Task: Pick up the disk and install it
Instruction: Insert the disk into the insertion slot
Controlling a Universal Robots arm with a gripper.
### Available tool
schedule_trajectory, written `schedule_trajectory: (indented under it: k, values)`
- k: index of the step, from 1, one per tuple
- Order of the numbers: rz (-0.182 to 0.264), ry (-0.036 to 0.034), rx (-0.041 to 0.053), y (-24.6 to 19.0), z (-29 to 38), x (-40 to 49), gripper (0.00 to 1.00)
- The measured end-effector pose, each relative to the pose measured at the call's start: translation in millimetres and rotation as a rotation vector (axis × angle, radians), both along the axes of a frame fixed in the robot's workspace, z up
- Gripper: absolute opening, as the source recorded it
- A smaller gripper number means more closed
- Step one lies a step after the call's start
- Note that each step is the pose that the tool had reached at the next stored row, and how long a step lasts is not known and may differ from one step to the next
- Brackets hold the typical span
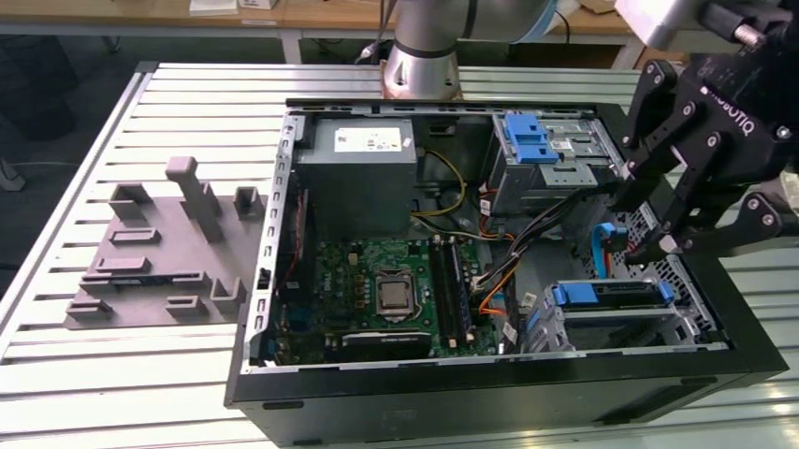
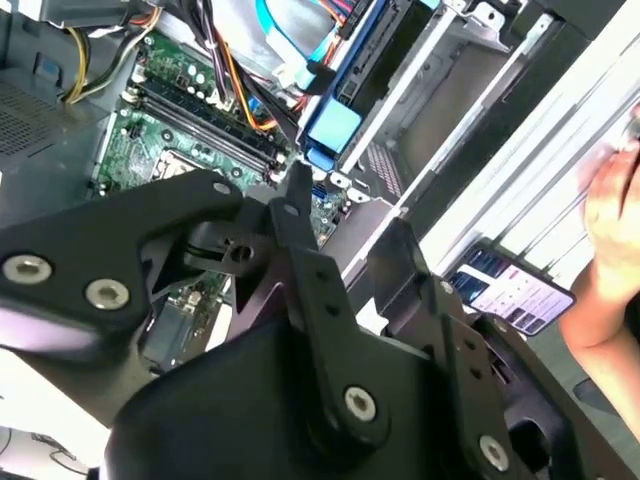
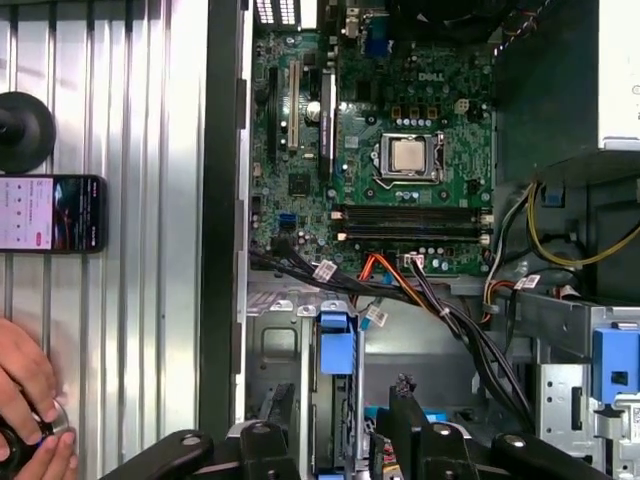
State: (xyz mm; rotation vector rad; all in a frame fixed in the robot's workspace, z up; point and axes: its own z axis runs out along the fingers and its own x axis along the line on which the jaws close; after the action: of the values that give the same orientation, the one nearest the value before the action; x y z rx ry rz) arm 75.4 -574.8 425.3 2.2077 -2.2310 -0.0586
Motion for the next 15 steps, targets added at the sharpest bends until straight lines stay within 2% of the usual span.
schedule_trajectory:
  k: [5, 8, 9, 11, 15]
  values:
    - [0.0, 0.0, 0.0, -0.2, -9.1, 0.0, 0.48]
    - [0.0, 0.0, -0.0001, -0.2, -14.4, 0.0, 0.3]
    - [0.0, 0.0, -0.0002, -0.2, -16.2, 0.0, 0.3]
    - [0.0, 0.0, -0.0002, -0.2, -17.4, 0.0, 0.18]
    - [0.0, 0.0, -0.0002, -0.2, -17.7, 0.0, 0.11]
